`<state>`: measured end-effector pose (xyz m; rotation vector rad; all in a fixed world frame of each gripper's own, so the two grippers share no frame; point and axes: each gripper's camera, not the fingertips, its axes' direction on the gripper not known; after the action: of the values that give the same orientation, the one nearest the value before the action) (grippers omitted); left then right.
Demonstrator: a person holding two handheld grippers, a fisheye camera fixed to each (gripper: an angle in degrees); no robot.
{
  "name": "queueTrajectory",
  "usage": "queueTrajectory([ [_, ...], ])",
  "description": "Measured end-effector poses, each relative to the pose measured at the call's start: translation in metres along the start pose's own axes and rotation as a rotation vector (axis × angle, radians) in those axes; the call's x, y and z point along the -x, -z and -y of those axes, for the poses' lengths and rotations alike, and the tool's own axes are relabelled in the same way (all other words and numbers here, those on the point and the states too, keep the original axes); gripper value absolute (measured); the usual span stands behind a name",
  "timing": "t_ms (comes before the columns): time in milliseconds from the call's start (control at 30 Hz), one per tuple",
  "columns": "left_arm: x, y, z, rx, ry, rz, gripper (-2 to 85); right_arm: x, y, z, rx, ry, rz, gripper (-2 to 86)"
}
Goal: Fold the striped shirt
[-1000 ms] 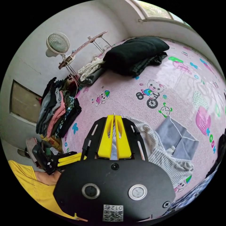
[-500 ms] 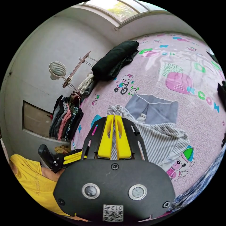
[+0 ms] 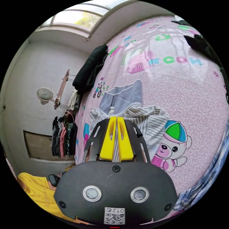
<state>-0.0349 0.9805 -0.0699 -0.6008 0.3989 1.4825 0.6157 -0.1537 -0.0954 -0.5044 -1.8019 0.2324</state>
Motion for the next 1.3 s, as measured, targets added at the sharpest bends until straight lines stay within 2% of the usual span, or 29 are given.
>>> queueTrajectory([
  [100, -0.017, 0.007, 0.005, -0.023, -0.065, 0.065, 0.2, 0.007, 0.009, -0.003, -0.041, 0.011, -0.073, 0.9],
  [233, -0.021, 0.025, 0.012, -0.083, -0.098, 0.085, 0.3, 0.046, -0.007, -0.013, 0.013, 0.174, -0.124, 0.7],
  [333, -0.017, 0.033, 0.019, -0.134, -0.132, 0.018, 0.4, 0.074, -0.038, -0.017, 0.1, 0.304, -0.186, 0.7],
  [400, -0.009, 0.022, 0.029, -0.077, -0.157, -0.083, 0.3, 0.079, -0.06, -0.015, 0.168, 0.308, -0.283, 0.6],
  [433, -0.006, 0.02, 0.031, -0.07, -0.17, -0.127, 0.3, 0.077, -0.075, -0.012, 0.225, 0.262, -0.427, 0.5],
  [467, 0.001, 0.021, 0.034, -0.071, -0.194, -0.214, 0.3, 0.077, -0.081, -0.01, 0.238, 0.232, -0.488, 0.5],
  [533, 0.021, 0.032, 0.033, -0.116, -0.175, -0.286, 0.3, 0.091, -0.075, -0.009, 0.194, 0.232, -0.479, 0.6],
  [633, 0.084, 0.046, 0.03, -0.164, -0.016, -0.252, 0.3, 0.131, -0.074, -0.012, 0.137, 0.351, -0.524, 0.7],
  [700, 0.15, 0.036, 0.026, -0.136, 0.167, -0.223, 0.3, 0.158, -0.085, -0.01, 0.132, 0.454, -0.483, 0.7],
  [800, 0.219, 0.01, 0.024, -0.063, 0.333, -0.254, 0.3, 0.193, -0.121, 0.003, 0.184, 0.545, -0.378, 0.6],
  [900, 0.249, -0.012, 0.026, -0.023, 0.352, -0.32, 0.3, 0.216, -0.165, 0.015, 0.25, 0.607, -0.385, 0.4],
  [1000, 0.253, -0.032, 0.03, 0.035, 0.308, -0.311, 0.3, 0.221, -0.202, 0.025, 0.335, 0.615, -0.442, 0.1],
  [1100, 0.254, -0.05, 0.025, 0.098, 0.295, -0.323, 0.3, 0.209, -0.221, 0.038, 0.339, 0.524, -0.525, 0.0],
  [1300, 0.264, -0.047, 0.013, 0.079, 0.282, -0.277, 0.4, 0.189, -0.223, 0.043, 0.322, 0.357, -0.411, 0.0],
])
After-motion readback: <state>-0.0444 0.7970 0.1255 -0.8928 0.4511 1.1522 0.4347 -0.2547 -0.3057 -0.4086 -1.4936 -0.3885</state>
